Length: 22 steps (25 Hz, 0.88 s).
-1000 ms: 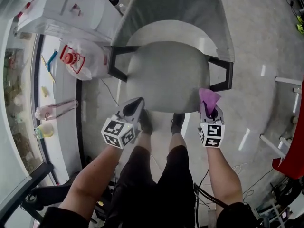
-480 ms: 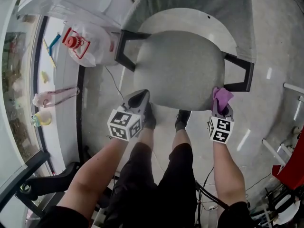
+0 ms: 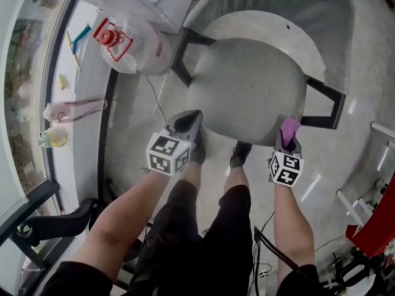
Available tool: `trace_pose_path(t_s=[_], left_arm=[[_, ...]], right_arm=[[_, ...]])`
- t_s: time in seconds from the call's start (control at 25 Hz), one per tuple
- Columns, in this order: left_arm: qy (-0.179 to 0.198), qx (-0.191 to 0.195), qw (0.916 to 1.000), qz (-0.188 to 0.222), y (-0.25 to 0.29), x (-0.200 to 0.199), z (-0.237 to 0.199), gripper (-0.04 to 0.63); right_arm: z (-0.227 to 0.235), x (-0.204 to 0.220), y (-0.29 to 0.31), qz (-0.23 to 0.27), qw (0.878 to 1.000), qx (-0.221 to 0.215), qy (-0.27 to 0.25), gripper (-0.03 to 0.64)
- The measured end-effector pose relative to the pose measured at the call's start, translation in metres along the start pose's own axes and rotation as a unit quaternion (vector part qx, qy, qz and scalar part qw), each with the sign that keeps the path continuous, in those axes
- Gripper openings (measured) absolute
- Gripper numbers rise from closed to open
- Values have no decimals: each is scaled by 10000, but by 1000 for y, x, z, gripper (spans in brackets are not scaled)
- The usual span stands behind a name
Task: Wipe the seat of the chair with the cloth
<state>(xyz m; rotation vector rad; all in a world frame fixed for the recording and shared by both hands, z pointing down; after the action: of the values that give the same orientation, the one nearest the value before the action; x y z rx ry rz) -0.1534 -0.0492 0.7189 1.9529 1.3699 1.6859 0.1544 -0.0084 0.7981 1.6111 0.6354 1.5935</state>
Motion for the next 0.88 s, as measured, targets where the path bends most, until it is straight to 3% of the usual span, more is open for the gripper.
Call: trace_pose_path(t_s=[0.6, 0.88], left_arm=[[-274, -224, 9993, -68, -21, 13, -36, 8], [-361, -301, 9989, -73, -31, 19, -59, 7]], right_arm=[[-101, -20, 24, -74, 9971, -749, 141, 72], [-156, -36, 44, -143, 9958, -881, 187, 72]])
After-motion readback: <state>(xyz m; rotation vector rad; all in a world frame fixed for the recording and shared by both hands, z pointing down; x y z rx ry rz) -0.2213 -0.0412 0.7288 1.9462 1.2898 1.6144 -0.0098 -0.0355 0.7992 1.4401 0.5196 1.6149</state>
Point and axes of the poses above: the fingertips, and each gripper's own axes: y forward along the fingers, z to its right, x out of its underside, the point moved 3 cm from there along -y, backward along the fingers, and after that the axes turned 2 degrees about -x, right-handed, at the moved point
